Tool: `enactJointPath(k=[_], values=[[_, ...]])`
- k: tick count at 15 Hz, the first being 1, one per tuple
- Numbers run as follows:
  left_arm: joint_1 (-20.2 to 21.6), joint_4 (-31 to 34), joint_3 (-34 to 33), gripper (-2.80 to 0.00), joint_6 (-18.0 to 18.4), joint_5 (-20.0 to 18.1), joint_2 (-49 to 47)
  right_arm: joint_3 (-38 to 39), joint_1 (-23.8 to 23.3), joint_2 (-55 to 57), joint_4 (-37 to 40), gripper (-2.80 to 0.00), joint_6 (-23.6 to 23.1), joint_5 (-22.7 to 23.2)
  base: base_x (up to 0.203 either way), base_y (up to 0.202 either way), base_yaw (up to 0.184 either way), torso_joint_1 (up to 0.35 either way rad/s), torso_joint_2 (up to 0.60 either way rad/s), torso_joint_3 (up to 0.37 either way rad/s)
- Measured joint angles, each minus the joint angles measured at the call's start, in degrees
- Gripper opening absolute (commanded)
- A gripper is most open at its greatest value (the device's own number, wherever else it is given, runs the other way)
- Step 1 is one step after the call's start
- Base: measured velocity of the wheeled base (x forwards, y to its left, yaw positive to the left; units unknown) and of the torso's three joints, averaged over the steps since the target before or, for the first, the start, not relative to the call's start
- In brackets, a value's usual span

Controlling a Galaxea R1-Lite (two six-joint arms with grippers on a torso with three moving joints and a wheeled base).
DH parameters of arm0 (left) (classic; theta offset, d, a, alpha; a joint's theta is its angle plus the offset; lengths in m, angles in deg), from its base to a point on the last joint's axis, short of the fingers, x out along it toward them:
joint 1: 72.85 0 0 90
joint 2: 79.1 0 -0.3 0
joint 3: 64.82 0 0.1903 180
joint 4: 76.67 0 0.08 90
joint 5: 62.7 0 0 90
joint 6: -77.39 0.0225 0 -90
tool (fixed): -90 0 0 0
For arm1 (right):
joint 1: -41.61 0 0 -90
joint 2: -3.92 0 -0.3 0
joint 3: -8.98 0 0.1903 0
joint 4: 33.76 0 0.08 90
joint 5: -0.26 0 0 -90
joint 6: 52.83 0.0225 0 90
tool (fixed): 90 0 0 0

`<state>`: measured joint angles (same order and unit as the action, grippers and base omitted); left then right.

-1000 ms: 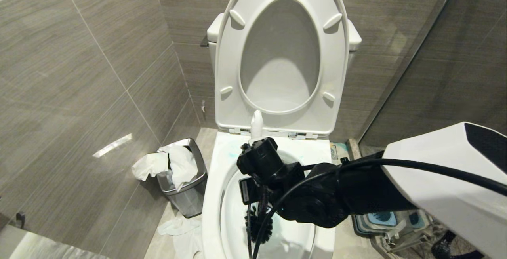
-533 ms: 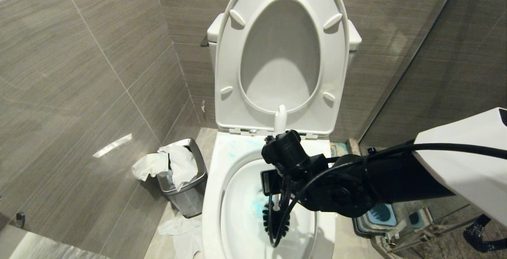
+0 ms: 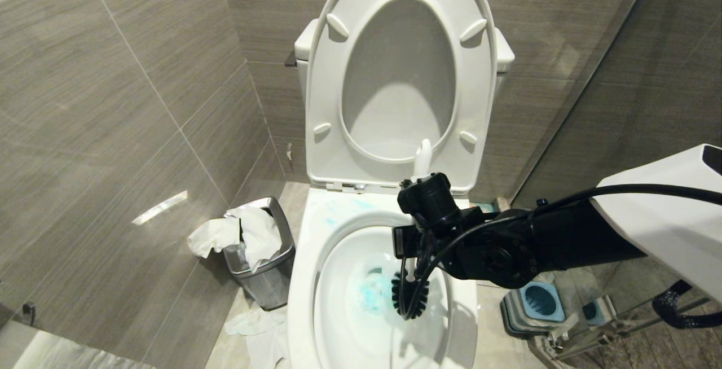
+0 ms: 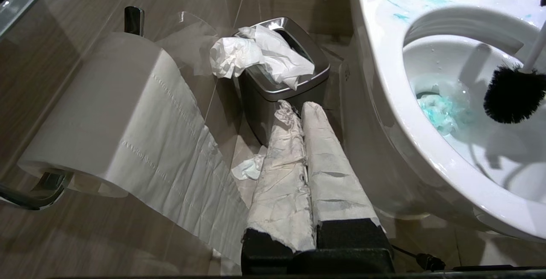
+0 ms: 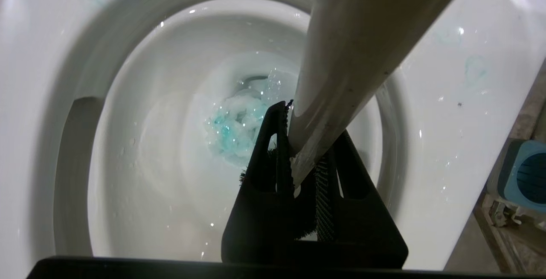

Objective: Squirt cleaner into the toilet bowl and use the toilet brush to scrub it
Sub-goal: Scrub the toilet bowl

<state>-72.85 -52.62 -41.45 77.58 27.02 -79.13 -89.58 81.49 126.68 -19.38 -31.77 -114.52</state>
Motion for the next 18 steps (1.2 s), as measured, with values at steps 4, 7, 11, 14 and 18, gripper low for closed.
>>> enactJointPath(k=[4,7,11,14,18], values=[[0.0,0.02,0.0,-2.8,0.0,0.03,0.0,-5.29,-1.74,2.71,-0.11,-2.8,-2.16,0.0,0.0,0.0,0.0,0.0,0.0,0.0],[0.0,0.0,0.0,-2.8,-0.02,0.04,0.0,-11.7,-2.15,5.62,0.18,-2.8,-2.67,0.05,0.0,0.0,0.0,0.0,0.0,0.0],[0.0,0.01,0.0,-2.8,0.0,0.01,0.0,-19.8,-2.01,10.27,2.34,-2.8,-3.17,0.29,0.0,0.0,0.0,0.0,0.0,0.0],[0.0,0.01,0.0,-2.8,0.0,0.02,0.0,-25.57,-0.7,13.38,4.62,-2.8,-3.01,0.46,0.0,0.0,0.0,0.0,0.0,0.0],[0.0,0.02,0.0,-2.8,0.0,0.04,0.0,-29.49,3.17,15.3,6.6,-2.8,-2.82,0.5,0.0,0.0,0.0,0.0,0.0,0.0]])
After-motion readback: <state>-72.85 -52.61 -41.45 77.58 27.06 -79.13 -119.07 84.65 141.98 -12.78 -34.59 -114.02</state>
